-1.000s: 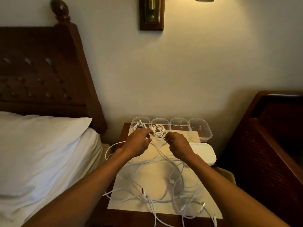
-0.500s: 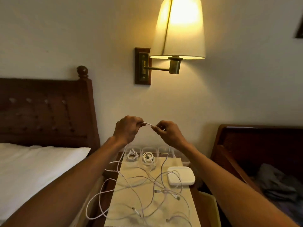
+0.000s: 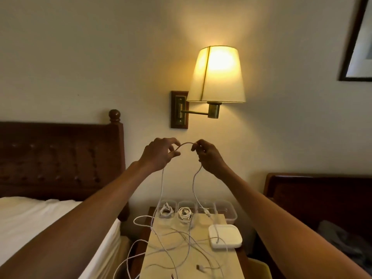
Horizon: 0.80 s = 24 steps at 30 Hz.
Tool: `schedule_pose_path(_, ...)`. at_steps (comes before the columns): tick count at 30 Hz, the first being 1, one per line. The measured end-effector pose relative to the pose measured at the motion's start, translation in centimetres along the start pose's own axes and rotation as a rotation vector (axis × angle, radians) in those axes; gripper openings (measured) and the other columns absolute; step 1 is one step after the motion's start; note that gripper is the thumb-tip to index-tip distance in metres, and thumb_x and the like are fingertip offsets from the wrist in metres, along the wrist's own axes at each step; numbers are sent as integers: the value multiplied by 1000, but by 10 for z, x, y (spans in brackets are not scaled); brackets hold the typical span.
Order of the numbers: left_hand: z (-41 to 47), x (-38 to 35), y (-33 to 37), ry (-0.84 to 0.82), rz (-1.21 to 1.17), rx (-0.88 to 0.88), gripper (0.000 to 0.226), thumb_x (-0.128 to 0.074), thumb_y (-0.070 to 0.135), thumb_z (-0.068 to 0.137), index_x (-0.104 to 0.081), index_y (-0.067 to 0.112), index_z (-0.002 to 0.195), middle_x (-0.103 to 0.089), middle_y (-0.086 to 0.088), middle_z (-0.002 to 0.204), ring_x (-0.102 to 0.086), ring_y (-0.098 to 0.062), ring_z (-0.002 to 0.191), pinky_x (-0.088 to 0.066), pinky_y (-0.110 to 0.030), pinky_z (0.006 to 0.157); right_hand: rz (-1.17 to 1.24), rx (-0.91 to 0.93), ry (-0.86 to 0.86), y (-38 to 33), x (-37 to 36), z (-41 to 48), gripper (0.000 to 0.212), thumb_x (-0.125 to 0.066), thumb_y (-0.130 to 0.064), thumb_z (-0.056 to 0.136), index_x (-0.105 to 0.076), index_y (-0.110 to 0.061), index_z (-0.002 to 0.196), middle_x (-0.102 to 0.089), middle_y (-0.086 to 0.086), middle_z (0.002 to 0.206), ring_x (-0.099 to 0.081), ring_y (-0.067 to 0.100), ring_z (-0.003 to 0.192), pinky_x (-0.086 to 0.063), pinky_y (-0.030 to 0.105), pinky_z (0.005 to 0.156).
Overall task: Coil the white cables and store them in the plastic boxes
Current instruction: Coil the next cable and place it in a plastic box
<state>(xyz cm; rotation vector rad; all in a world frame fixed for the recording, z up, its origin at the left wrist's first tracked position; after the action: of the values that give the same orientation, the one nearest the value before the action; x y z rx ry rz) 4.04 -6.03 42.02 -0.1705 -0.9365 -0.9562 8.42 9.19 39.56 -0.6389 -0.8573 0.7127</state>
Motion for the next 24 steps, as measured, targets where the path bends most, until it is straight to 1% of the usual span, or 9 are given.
schedule_pose_path(3,6,10,4,48,-41,-7,37,-67,31,92,-63,19,127,-72,-3,109,-66,-20,90,-45,-28,74,-20,69,41,-20,6,6,20,-42,-9,102,-62,-10,100,-59,0,90,-51,8,71,-42,23,62)
schedule_pose_path(5,12,18,3,96,-32,-9,29,-65,32,93,-67,20,120,-71,-3,106,-64,-19,91,-45,-27,71,-25,100,44,-27,9,9,19,-43,-10,102,-62,-8,102,-59,2,90,-49,7,68,-39,19,60)
schedule_pose_path(8,20,32,1,178,-11,-9,18,-63,30,95,-73,18,105,-70,-1,102,-62,-18,89,-40,-26,66,-15,104,18,-31,12,11,23,-45,-20,103,-63,-7,102,-58,-3,83,-50,10,66,-40,22,60)
schedule_pose_path(11,28,48,-2,276,69,3,14,-58,25,99,-69,16,100,-70,-1,99,-65,-20,88,-38,-25,63,106,13,-84,-28,9,7,33,-47,-33,101,-63,-5,96,-55,1,76,-50,13,67,-42,25,61)
schedule_pose_path(14,30,61,-13,353,100,101,13,-56,21,100,-64,12,100,-71,-6,97,-67,-25,87,-39,-28,61,137,-78,-216,-25,6,0,37,-43,-36,102,-59,-6,88,-52,5,74,-47,15,65,-43,24,59)
schedule_pose_path(17,31,51,-25,234,187,224,13,-56,20,99,-61,12,109,-69,-11,105,-65,-29,92,-44,-34,65,92,-95,-237,-27,12,-1,36,-40,-36,103,-56,-8,86,-50,5,75,-45,15,63,-42,23,56)
schedule_pose_path(19,30,36,-11,105,176,136,32,-65,23,94,-56,18,125,-66,-8,114,-64,-27,97,-46,-34,69,98,-68,-192,-35,20,2,36,-39,-35,104,-55,-8,87,-48,4,74,-42,14,62,-38,23,53)
schedule_pose_path(21,30,24,13,14,49,-25,46,-71,27,90,-55,24,132,-66,-2,119,-63,-19,93,-49,-33,76,89,-46,-166,-43,26,5,36,-38,-35,104,-55,-10,84,-48,3,71,-41,13,61,-37,22,52)
schedule_pose_path(24,30,26,34,22,-96,-122,24,-66,22,94,-67,22,117,-72,2,101,-65,-14,86,-50,-31,77,88,-24,-168,-52,30,6,38,-39,-36,104,-55,-11,81,-48,4,70,-42,14,60,-38,24,54)
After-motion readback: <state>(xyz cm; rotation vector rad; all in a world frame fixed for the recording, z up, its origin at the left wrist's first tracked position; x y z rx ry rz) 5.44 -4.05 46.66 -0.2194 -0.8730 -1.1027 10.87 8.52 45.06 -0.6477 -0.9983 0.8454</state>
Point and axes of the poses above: each hand's wrist, its own z-axis towards the middle knuckle, its own x-axis out of the back of the hand, y = z × x, the point moved 9 cm from there along z, towards the middle knuckle
